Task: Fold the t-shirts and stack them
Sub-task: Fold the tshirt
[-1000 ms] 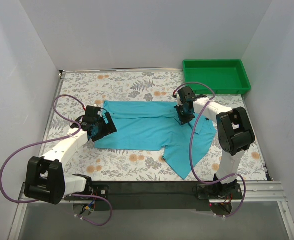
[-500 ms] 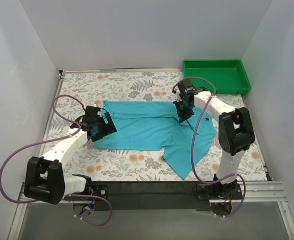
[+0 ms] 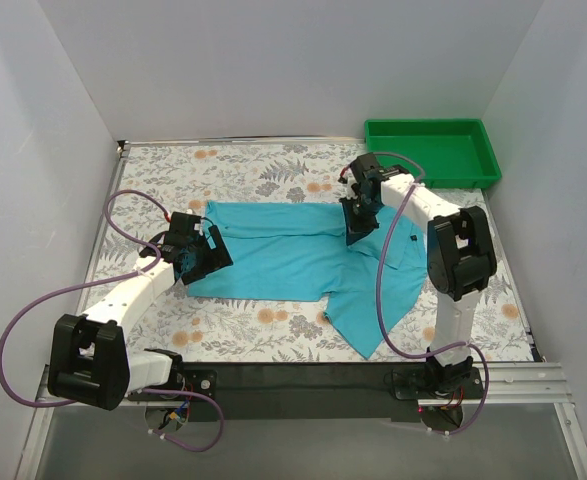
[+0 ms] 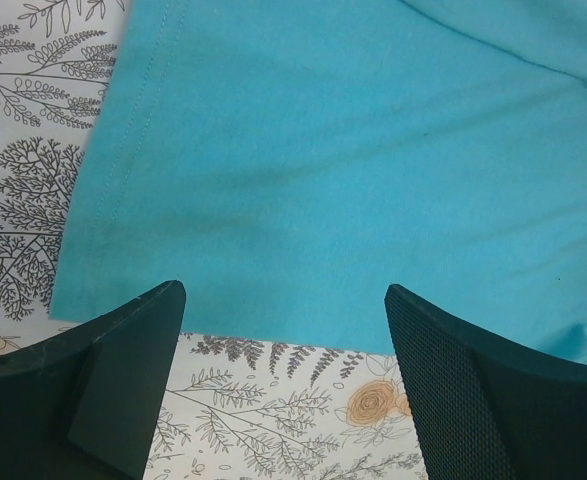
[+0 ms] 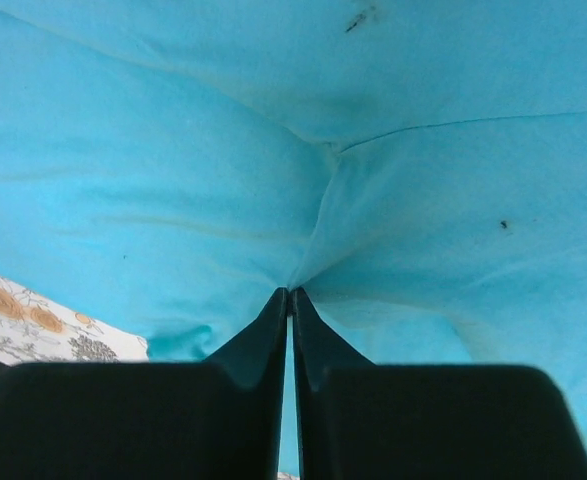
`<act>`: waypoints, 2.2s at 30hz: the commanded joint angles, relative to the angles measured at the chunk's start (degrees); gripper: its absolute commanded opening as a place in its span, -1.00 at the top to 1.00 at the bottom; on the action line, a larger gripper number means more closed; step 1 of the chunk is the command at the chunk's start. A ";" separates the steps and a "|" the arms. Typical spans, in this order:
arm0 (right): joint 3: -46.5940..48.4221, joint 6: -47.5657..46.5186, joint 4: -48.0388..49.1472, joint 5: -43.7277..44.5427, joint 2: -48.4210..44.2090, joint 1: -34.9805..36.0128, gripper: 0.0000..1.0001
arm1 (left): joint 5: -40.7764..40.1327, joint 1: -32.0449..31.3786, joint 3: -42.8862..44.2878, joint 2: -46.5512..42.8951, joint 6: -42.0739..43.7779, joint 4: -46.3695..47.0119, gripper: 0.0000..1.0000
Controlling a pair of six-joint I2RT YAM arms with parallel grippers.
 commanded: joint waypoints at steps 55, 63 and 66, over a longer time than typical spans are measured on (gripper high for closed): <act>-25.44 7.59 17.67 -2.14 -26.25 -29.77 0.05 | -5.50 9.26 10.90 6.15 -10.92 -3.40 -0.29; -26.04 8.48 21.28 -7.69 -24.31 -29.68 0.05 | -7.00 10.83 21.72 21.01 -12.50 2.12 -0.15; -27.62 8.13 21.81 -8.57 -24.75 -29.68 0.05 | -6.47 10.93 24.08 24.97 -12.41 3.81 -0.07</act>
